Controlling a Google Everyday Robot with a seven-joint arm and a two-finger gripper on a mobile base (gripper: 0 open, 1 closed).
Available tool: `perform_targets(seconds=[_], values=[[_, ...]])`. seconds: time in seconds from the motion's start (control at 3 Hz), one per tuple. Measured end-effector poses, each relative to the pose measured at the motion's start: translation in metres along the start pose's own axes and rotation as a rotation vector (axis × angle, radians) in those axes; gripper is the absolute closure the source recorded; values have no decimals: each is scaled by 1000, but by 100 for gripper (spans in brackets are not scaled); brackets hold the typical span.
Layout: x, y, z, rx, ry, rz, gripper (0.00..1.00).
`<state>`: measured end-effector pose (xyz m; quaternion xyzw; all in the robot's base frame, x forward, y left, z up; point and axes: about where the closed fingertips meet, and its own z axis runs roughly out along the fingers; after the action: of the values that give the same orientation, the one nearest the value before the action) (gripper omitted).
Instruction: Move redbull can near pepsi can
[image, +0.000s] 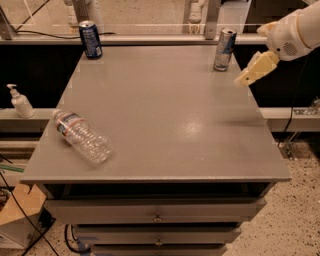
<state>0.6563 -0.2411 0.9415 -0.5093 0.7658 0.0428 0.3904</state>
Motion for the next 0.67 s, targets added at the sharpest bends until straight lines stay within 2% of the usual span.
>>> perform_targets(seconds=[0.67], values=[[1, -4, 7, 12, -22, 27, 0]])
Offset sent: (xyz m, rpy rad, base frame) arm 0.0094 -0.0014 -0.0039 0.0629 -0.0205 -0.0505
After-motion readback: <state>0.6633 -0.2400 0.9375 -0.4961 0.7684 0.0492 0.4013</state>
